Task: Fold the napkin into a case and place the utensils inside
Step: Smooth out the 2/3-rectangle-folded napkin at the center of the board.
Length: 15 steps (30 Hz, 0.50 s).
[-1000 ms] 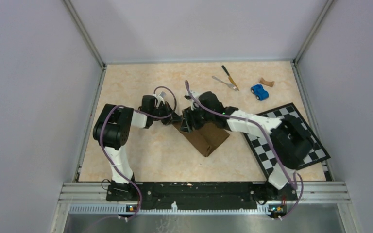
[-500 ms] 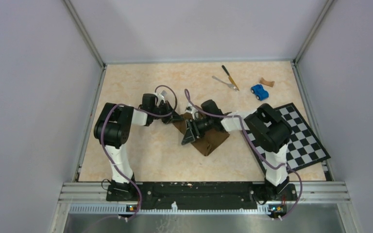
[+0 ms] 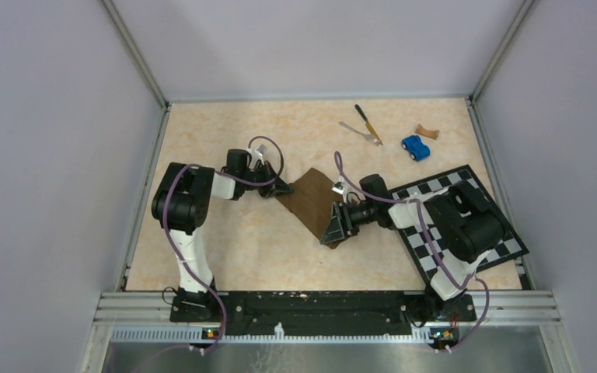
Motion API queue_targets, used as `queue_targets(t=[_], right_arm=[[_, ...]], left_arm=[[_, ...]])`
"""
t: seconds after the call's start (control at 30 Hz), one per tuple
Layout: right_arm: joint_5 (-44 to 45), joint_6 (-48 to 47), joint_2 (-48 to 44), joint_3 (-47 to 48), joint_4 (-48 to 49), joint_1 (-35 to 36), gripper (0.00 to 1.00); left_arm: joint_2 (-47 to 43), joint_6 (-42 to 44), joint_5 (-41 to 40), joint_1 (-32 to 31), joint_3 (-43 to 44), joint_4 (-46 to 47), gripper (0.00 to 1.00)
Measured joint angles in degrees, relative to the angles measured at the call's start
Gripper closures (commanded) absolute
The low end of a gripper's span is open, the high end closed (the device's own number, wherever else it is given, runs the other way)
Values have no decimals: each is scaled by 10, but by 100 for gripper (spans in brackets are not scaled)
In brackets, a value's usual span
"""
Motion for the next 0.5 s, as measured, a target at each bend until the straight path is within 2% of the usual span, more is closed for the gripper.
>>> queue_targets(t=[0.23,0.33,0.4,0.5], right_arm=[[0,26,-25,-52,42,-35,46],[14,21,-74,-66,1,-35,44],[27,16,-118,-66,-42,-35,43],[65,8,-174,-44,-105,-36,46]], left_arm=[[5,3,9,2,9,-10,100],[5,11,9,2,16,-25,99],[5,16,8,2,21,-35,93],[5,24,3,1,33,-56,73]])
